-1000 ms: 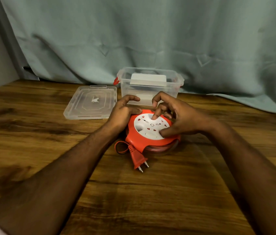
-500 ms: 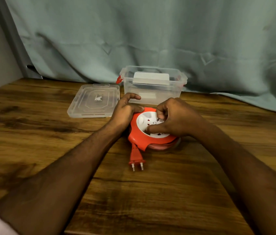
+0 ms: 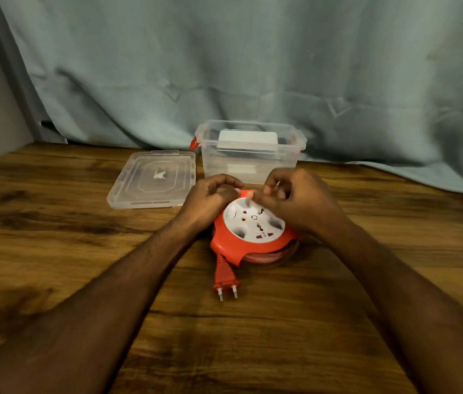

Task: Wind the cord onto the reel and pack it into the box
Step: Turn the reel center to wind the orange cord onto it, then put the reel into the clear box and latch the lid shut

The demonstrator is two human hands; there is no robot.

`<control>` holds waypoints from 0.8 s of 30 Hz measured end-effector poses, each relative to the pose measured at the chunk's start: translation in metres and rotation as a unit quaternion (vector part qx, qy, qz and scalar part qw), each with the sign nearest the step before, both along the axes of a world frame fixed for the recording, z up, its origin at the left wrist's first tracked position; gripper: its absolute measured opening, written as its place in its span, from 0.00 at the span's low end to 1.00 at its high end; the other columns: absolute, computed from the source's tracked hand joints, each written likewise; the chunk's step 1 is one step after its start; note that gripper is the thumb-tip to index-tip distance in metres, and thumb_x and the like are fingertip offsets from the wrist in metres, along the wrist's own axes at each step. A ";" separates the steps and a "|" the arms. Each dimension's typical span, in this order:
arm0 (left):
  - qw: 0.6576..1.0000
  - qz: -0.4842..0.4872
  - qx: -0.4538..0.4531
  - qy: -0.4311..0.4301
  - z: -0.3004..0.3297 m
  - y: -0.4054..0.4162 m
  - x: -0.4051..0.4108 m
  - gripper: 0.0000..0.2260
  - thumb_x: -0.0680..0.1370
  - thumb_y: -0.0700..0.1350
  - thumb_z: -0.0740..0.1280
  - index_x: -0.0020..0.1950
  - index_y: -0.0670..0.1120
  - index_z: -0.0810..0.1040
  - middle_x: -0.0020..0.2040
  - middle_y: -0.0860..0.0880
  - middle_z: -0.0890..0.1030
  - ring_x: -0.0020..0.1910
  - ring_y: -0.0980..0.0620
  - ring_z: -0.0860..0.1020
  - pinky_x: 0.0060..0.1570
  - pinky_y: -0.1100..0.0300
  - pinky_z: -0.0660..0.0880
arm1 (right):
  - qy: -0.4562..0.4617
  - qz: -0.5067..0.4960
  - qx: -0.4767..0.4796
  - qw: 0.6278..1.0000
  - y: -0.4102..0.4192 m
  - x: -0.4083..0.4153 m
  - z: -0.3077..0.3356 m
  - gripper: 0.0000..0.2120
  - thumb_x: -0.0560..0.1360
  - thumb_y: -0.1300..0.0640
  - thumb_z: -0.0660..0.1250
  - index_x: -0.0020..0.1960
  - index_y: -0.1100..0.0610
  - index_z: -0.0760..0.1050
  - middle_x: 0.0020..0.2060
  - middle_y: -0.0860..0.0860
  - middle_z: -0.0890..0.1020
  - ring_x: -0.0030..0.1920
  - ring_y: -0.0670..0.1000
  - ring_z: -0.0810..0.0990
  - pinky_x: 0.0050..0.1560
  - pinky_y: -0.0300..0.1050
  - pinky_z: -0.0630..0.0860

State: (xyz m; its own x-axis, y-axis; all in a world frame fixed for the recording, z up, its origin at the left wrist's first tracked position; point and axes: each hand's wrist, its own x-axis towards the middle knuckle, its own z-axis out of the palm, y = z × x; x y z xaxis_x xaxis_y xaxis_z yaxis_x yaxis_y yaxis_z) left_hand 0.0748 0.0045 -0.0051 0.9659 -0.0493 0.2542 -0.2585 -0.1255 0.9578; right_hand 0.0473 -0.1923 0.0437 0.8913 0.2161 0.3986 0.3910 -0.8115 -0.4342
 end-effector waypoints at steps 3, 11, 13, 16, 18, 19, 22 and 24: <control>0.999 -0.025 0.041 -0.011 0.001 0.000 -0.008 0.10 0.77 0.41 0.72 0.57 0.45 0.86 0.50 0.46 0.88 0.52 0.46 0.86 0.58 0.45 0.81 | 0.009 -0.015 0.096 0.995 -0.011 0.014 -0.012 0.16 0.70 0.36 0.75 0.44 0.48 0.81 0.35 0.47 0.83 0.39 0.49 0.82 0.42 0.54 0.83; 0.987 -0.129 0.097 0.011 0.004 0.005 -0.043 0.11 0.75 0.37 0.74 0.57 0.39 0.85 0.51 0.43 0.87 0.50 0.50 0.86 0.50 0.59 0.81 | 0.257 0.175 0.130 0.941 -0.025 0.009 -0.014 0.26 0.63 0.39 0.79 0.46 0.62 0.85 0.36 0.55 0.87 0.33 0.53 0.82 0.37 0.46 0.77; 0.983 -0.153 0.097 0.021 0.007 0.004 -0.047 0.10 0.75 0.35 0.73 0.57 0.37 0.85 0.51 0.42 0.87 0.49 0.51 0.85 0.48 0.61 0.79 | 0.284 0.198 0.100 0.933 -0.026 0.005 -0.008 0.23 0.65 0.43 0.78 0.45 0.63 0.84 0.30 0.49 0.85 0.25 0.45 0.75 0.29 0.39 0.70; 0.974 -0.197 0.106 0.040 0.010 0.004 -0.050 0.09 0.76 0.35 0.72 0.56 0.38 0.84 0.52 0.41 0.87 0.49 0.51 0.85 0.49 0.61 0.78 | 0.306 0.216 0.065 0.925 -0.028 0.001 -0.005 0.18 0.69 0.45 0.77 0.45 0.61 0.85 0.31 0.48 0.85 0.25 0.45 0.73 0.28 0.38 0.68; 0.975 -0.195 0.094 0.047 0.011 0.006 -0.047 0.10 0.78 0.38 0.71 0.58 0.40 0.84 0.53 0.43 0.87 0.52 0.49 0.85 0.54 0.58 0.80 | 0.238 0.147 0.118 0.953 -0.028 0.008 -0.009 0.16 0.71 0.47 0.78 0.42 0.60 0.84 0.32 0.55 0.85 0.26 0.47 0.75 0.30 0.40 0.72; 0.983 -0.158 0.083 0.036 0.011 0.007 -0.042 0.11 0.78 0.40 0.70 0.60 0.41 0.84 0.54 0.44 0.87 0.55 0.49 0.85 0.59 0.54 0.79 | 0.175 0.080 0.183 0.964 -0.028 0.017 -0.014 0.12 0.73 0.50 0.79 0.42 0.59 0.83 0.33 0.55 0.84 0.28 0.47 0.76 0.34 0.43 0.76; 0.993 0.092 0.036 -0.061 0.009 0.011 -0.015 0.16 0.79 0.44 0.71 0.67 0.47 0.80 0.60 0.48 0.84 0.60 0.52 0.81 0.66 0.46 0.75 | -0.037 -0.136 0.368 0.919 -0.030 0.044 -0.029 0.11 0.74 0.55 0.77 0.53 0.50 0.79 0.42 0.48 0.83 0.42 0.48 0.82 0.52 0.58 0.83; 0.971 0.213 0.051 -0.096 0.011 0.016 0.007 0.21 0.80 0.50 0.69 0.73 0.51 0.73 0.69 0.49 0.78 0.66 0.51 0.76 0.70 0.47 0.72 | -0.065 -0.169 0.414 0.892 -0.025 0.059 -0.037 0.26 0.71 0.55 0.78 0.65 0.48 0.73 0.54 0.49 0.82 0.54 0.51 0.82 0.61 0.58 0.80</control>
